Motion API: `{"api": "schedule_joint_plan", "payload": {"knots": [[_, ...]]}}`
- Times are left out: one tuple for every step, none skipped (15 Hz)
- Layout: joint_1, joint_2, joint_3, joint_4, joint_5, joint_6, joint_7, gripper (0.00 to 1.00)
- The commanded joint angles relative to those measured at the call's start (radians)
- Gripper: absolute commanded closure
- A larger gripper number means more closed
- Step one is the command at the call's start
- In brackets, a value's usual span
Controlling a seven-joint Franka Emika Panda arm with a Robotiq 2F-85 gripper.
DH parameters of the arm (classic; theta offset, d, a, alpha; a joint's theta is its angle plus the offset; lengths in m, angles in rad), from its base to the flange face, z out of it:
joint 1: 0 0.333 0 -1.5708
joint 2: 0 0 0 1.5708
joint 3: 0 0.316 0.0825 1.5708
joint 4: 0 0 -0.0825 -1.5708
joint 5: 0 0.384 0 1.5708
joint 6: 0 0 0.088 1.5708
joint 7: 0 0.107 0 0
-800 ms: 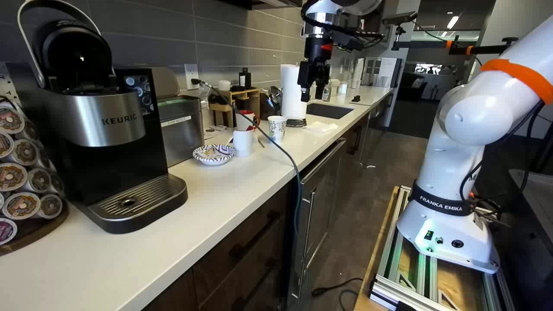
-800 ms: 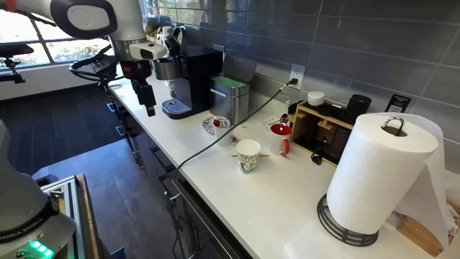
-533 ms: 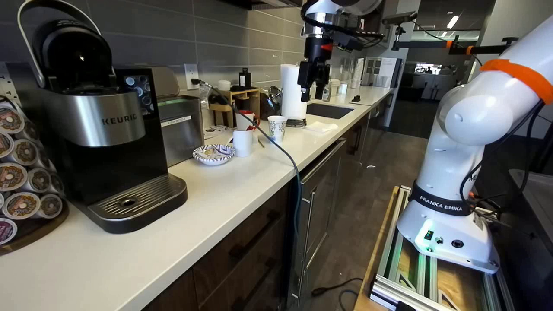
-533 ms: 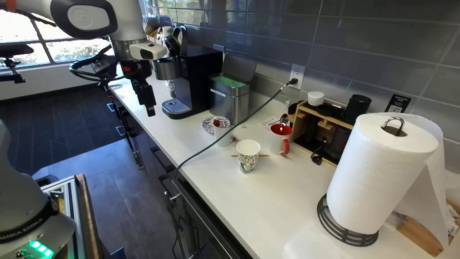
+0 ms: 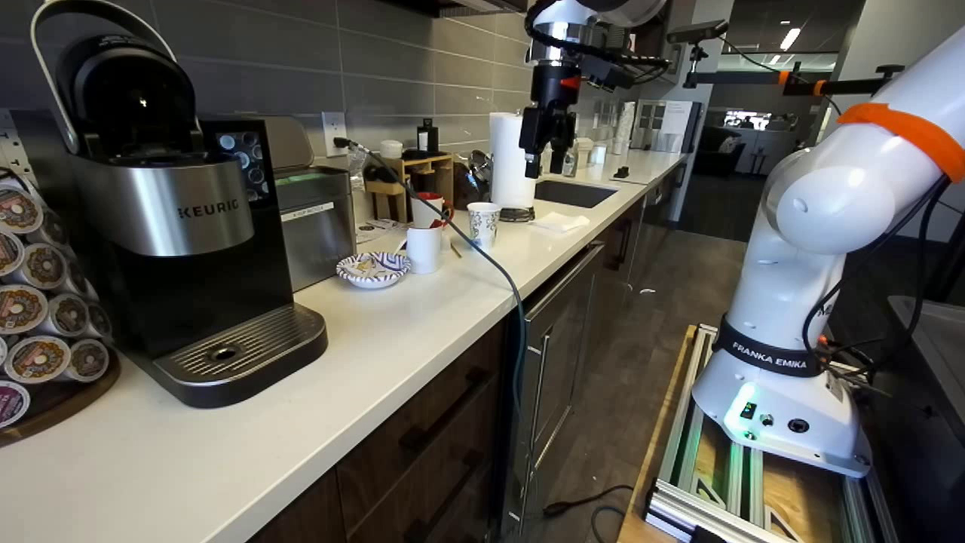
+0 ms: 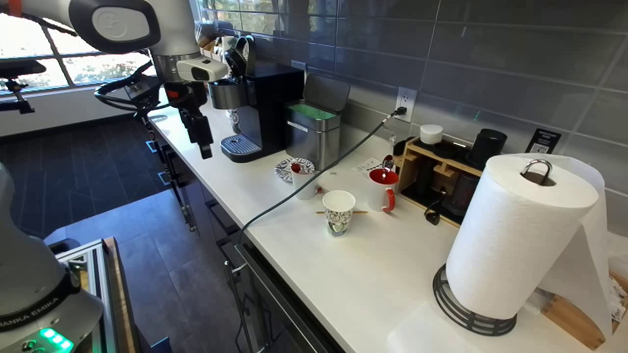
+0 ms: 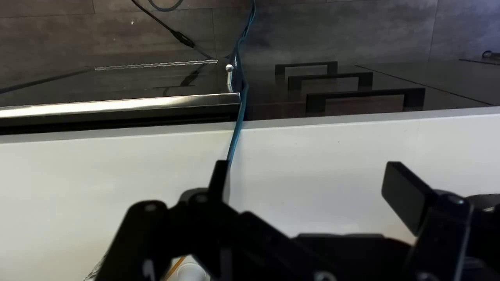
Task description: Pick up the coffee cup on the right.
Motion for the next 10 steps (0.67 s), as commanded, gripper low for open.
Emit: {"api": "schedule_joint_plan", "payload": {"knots": [[0.0,0.0,0.0,0.002,0.0,-0.002,0.0,0.0],[0.0,0.0,0.0,0.002,0.0,-0.002,0.0,0.0],[0.0,0.0,0.0,0.002,0.0,-0.002,0.0,0.0],[0.0,0.0,0.0,0.002,0.0,-0.002,0.0,0.0],[0.0,0.0,0.0,0.002,0.0,-0.002,0.0,0.0],[0.0,0.0,0.0,0.002,0.0,-0.002,0.0,0.0],[0.003,0.019,-0.002,0.014,0.014,0.026,0.005,0.0],[-0.003,0.051,-0.006,0.04,0.031,0.053,0.028,0.0],[-0.004,0.061,-0.01,0.05,0.041,0.076,0.034,0.0],[-0.023,0.084,-0.017,0.069,0.044,0.113,0.059,0.0]]}}
